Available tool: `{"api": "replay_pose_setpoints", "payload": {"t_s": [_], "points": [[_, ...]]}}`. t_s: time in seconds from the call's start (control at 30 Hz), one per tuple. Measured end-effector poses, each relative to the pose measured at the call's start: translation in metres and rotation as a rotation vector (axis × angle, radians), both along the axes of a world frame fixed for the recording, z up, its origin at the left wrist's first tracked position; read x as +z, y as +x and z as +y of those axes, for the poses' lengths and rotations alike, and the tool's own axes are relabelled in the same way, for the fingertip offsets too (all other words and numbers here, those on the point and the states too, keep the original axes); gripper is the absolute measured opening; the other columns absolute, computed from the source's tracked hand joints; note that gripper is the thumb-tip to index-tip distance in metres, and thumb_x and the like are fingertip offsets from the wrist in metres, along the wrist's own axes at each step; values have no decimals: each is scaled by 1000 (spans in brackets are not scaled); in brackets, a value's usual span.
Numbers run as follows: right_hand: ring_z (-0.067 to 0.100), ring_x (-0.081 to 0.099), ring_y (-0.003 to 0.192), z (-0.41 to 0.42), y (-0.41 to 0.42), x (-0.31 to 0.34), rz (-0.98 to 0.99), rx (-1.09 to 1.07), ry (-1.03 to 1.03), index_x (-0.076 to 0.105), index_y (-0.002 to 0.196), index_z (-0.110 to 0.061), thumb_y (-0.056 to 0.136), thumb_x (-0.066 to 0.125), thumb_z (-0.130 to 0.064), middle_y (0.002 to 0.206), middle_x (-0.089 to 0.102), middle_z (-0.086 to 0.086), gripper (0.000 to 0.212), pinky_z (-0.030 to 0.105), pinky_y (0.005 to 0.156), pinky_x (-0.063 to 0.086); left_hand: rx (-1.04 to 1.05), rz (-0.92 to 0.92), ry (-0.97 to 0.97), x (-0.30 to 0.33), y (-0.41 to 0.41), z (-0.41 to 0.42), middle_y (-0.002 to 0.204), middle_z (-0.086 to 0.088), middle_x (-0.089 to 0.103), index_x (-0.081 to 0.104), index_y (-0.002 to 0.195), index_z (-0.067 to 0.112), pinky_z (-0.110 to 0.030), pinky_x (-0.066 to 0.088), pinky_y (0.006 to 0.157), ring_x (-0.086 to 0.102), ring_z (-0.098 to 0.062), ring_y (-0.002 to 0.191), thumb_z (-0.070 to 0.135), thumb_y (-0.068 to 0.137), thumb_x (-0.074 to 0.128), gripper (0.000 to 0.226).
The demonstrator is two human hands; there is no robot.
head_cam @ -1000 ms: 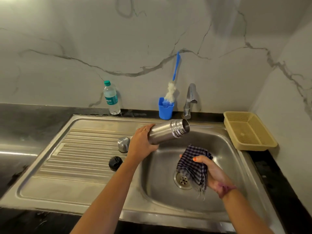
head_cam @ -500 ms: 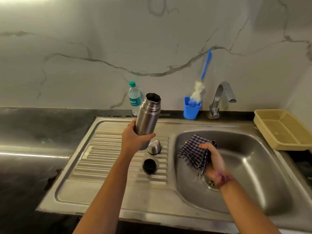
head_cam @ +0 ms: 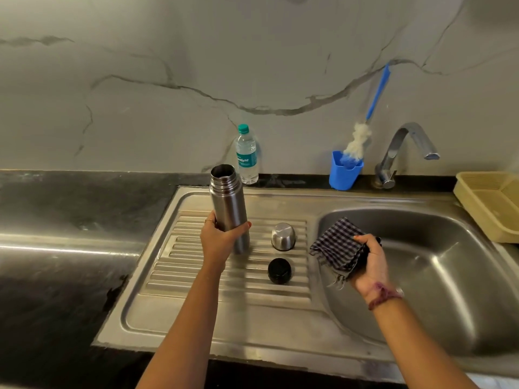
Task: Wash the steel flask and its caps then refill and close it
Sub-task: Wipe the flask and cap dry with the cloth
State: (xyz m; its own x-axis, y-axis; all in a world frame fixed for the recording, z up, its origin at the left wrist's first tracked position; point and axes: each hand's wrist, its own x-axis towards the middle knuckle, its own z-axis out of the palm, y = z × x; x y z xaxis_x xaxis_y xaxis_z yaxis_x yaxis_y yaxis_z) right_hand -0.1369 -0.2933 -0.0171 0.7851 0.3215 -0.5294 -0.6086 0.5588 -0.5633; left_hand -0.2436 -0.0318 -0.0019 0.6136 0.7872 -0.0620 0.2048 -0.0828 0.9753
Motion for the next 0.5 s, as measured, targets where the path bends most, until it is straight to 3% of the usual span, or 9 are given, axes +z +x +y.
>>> {"api": "replay_pose_setpoints", "payload": {"t_s": [0.2,0.37,0.5], "points": [[32,62,98,4,-1,-2,-6,-17,-9,61,111,-10,89,51,-20,105,67,14,25,48,86,51,1,-11,-25,-9,2,3,109,2,69,57,121,20,-40,54,94,66,-16,100,14,64,91,67],[34,59,106,5,0,-8,12,-30,-13,59,115,-10,88,53,-21,112,65,15,30,53,97,44,29,-11,-47,-18,3,4,111,2,68,57,122,21,-42,54,96,66,-18,102,15,64,91,68],[32,60,100,4,-1,-9,8,-30,-20,59,110,-11,89,51,-20,106,65,14,24,51,92,47,42,-10,-58,-22,2,4,112,1,68,57,123,19,-40,53,96,65,-19,103,13,65,91,67]]}}
